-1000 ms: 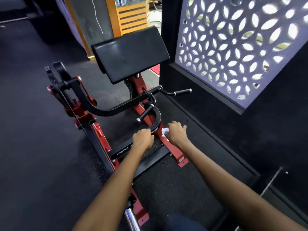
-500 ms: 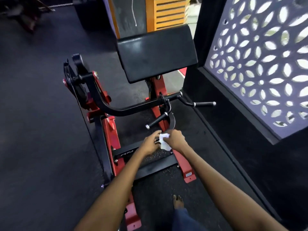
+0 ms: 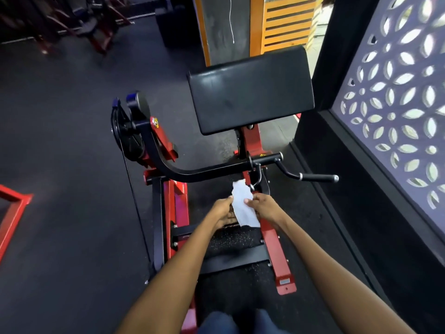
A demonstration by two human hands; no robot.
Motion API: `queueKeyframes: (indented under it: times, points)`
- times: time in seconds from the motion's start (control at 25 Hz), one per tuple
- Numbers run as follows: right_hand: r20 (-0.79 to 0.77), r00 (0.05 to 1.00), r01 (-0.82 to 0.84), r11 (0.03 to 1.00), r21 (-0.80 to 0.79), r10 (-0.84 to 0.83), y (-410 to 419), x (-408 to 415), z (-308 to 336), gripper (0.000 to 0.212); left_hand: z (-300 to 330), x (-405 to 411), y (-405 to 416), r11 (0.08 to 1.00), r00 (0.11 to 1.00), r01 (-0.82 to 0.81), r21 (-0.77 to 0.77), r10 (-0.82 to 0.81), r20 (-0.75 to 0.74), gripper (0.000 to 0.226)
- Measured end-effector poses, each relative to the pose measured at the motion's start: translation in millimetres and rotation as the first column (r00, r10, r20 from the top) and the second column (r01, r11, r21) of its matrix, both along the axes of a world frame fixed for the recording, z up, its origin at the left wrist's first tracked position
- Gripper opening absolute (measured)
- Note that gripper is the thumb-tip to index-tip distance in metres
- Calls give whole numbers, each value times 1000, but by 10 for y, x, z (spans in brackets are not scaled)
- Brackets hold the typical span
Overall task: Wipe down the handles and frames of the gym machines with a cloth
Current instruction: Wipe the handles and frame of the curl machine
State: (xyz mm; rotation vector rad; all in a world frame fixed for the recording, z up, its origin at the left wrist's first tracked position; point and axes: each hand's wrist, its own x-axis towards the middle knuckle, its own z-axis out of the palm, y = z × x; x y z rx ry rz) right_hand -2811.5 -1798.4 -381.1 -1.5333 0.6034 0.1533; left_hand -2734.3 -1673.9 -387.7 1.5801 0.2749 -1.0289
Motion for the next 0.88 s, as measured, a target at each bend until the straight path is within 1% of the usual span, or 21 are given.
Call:
queueKeyframes:
  times: [0.08,0.12,0.16,0.2,0.24,0.28,0.36,0.4,0.48,0.56,0.6,0.64,0.68,0.72,0.76,0.8,0.84,0.88]
  points:
    - [-53,990,130,991,-6,-130,-53,113,-67,17,-38,96,-83,999,999,-44,8,44,2,24]
    - [-65,983,174,985,19,-172,-74,170,-80,18,-73,166,-120,999,998,-47,27,46,54,19]
    - [-71,975,214,976,46,-211,-101,226,-88,19,-95,236,-145,998,990,-38,51,31,137,9]
    - [-72,965,257,963,79,-252,-130,277,-94,16,-108,303,-154,997,971,-24,70,7,240,13]
    - [-69,954,298,947,122,-292,-155,329,-82,12,-135,385,-154,996,941,14,85,-42,336,26]
    - [-59,942,335,926,174,-330,-187,384,-71,18,-128,456,-156,994,904,66,90,-98,416,34]
    - [-5,932,352,902,248,-363,-230,520,-35,35,-153,636,-157,978,809,175,116,-210,550,35]
    - [30,933,342,909,240,-359,-242,599,-6,37,-160,736,-159,971,763,198,136,-240,601,34]
    - [68,947,298,939,172,-313,-245,780,54,36,-121,915,-175,971,719,195,139,-238,653,37]
    - [68,966,251,968,10,-251,-240,956,67,37,-103,1082,-210,979,710,167,118,-203,674,41]
    - [57,973,228,970,-85,-224,-239,1022,61,36,-84,1147,-230,975,683,177,136,-221,696,39]
    - [44,980,197,963,-185,-192,-234,1071,66,31,-72,1208,-246,963,629,195,185,-268,730,35]
    - [32,984,176,941,-291,-174,-233,1119,71,25,-68,1279,-252,949,564,208,238,-315,763,29]
    - [21,987,153,910,-386,-158,-233,1153,86,19,-66,1348,-251,937,519,216,276,-349,780,24]
    - [21,990,135,885,-445,-140,-249,1183,101,14,-54,1414,-244,931,505,235,280,-363,783,21]
    - [35,993,119,880,-460,-115,-272,1207,117,13,-36,1471,-235,927,514,269,262,-368,775,18]
    - [58,994,109,896,-430,-93,-294,1230,133,16,-4,1517,-230,921,540,314,229,-372,755,17]
    - [88,992,115,926,-359,-89,-306,1254,163,18,51,1552,-229,920,592,349,179,-365,719,16]
